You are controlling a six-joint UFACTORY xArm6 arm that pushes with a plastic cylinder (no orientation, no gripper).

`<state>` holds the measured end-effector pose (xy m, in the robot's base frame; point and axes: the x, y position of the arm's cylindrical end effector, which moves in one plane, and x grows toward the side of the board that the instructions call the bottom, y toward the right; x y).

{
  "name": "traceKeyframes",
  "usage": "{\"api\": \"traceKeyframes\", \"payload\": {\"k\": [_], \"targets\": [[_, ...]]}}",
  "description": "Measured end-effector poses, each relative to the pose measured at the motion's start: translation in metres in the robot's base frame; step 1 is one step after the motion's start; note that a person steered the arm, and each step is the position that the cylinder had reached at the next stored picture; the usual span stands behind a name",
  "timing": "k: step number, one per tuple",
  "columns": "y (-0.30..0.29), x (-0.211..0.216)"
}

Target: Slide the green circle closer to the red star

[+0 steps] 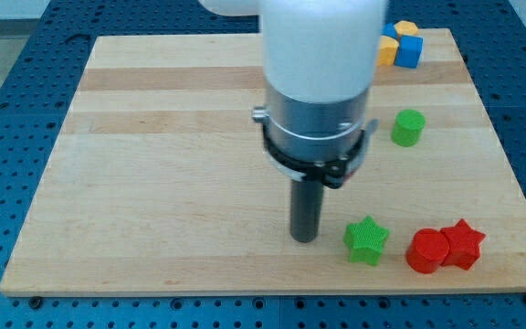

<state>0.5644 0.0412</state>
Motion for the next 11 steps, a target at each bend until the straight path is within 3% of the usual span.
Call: {"api": "traceKeyframes", "payload": {"k": [2,3,4,6,7,9,10,11], "targets": [[0.061,0.000],[0.064,-0.009],[0.073,-0.036],[0.183,-0.061],[0.201,-0.103],[0.166,-0.190],[0.135,-0.191],[0.130,-0.148]]}}
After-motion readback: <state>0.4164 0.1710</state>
